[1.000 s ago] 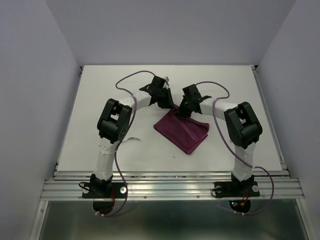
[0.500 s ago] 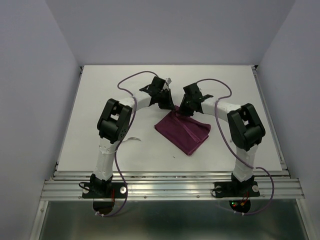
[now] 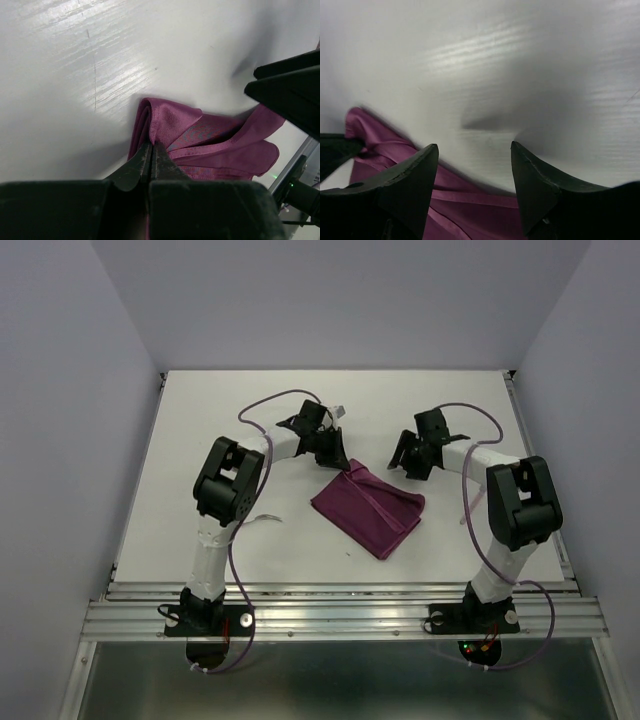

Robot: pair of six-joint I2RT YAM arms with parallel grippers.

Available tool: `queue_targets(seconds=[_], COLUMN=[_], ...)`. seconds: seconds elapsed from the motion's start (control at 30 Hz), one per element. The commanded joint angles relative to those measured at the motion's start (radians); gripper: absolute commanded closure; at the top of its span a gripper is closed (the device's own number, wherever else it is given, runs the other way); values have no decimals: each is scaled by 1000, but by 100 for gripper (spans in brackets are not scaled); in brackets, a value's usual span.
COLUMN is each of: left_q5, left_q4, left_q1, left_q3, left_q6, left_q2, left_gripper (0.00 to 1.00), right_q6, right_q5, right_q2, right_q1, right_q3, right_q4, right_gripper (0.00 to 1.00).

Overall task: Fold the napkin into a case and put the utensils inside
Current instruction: Fold the lower triangle-folded napkin at the center of the board.

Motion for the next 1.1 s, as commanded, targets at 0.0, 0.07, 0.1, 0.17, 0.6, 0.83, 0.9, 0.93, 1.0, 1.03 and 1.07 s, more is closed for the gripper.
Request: queue_targets(seconds=[0.0, 0.07, 0.1, 0.17, 0.6, 0.83, 0.9, 0.93, 1.0, 1.03, 1.07], left_q5=[58, 62, 62, 62, 56, 56, 56, 54, 56, 56, 56], left_q4=[19, 20, 21, 20, 18, 18, 18, 18, 18, 18, 18], left_q1=[15, 16, 18, 18, 22, 21, 21, 21, 21, 21, 21], left_q3=[-25, -28, -29, -31, -38, -41, -41, -43, -43, -43, -43], left_q6=[37, 37, 37, 37, 29, 26, 26, 26, 26, 26, 26], left_q2=[-61, -63, -63, -64, -56, -52, -52, -50, -50, -52, -50], left_gripper=[100, 100, 100, 100, 100, 100, 100, 100, 100, 100, 100], right_q6=[-89, -89, -81, -74, -80, -110, -121, -123, -133, -138, -143], right_q5=[-142, -201, -219, -276, -405, -409, -428, -432, -443, -445, -449], right_q2=[-38, -33, -35, -45, -202, -298, -303, -303, -305, -303, -302], right_q1=[7, 7, 7, 7, 7, 7, 7, 18, 27, 27, 27], right_q3=[-52, -67, -79, -113, -265, -289, -292, -294, -299, -300, -302], right_q4=[-4, 1, 13, 28, 49, 19, 16, 13, 6, 3, -1], right_gripper=[34, 34, 34, 34, 36, 36, 36, 37, 37, 37, 37])
